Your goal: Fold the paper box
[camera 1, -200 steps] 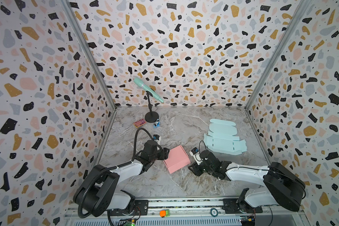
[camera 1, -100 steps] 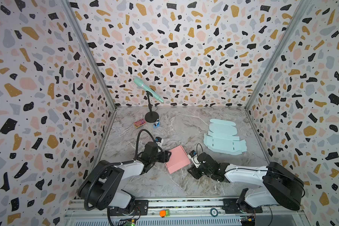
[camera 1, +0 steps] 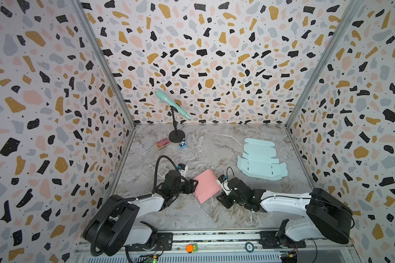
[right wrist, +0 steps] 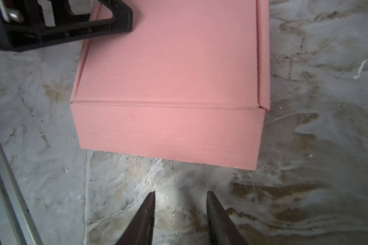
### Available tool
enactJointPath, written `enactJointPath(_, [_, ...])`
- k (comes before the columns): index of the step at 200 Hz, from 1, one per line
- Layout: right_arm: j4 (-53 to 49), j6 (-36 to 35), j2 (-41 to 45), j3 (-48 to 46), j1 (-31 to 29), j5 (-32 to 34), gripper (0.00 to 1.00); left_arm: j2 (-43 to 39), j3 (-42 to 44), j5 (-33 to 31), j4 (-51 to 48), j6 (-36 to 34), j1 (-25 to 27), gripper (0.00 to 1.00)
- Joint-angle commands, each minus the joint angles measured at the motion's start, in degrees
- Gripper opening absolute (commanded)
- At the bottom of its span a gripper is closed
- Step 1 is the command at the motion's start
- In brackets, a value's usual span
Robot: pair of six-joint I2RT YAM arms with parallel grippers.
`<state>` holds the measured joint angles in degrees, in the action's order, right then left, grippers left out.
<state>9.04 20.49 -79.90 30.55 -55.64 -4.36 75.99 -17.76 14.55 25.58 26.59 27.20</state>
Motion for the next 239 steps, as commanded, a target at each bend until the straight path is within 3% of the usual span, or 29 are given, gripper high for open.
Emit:
enactJointPath(1, [-1.8,-0.2,1.0,2.2,-0.9,1.3,0.41,-1.3,1.7,0.3,3.6,2.0,1.4,0.67])
enactJointPath(131, [-2.6,-0.3,-1.3,3.7,-4.1,3.6,0.31,-5.5,5.1,-2.5,5.0,5.5,6.9,0.61])
enactJointPath(239, [-1.1,-0.3,-5.5,5.3,-5.0,3.5,0.3,-5.1,6.6,-4.2,6.0,7.0,9.7,0.55])
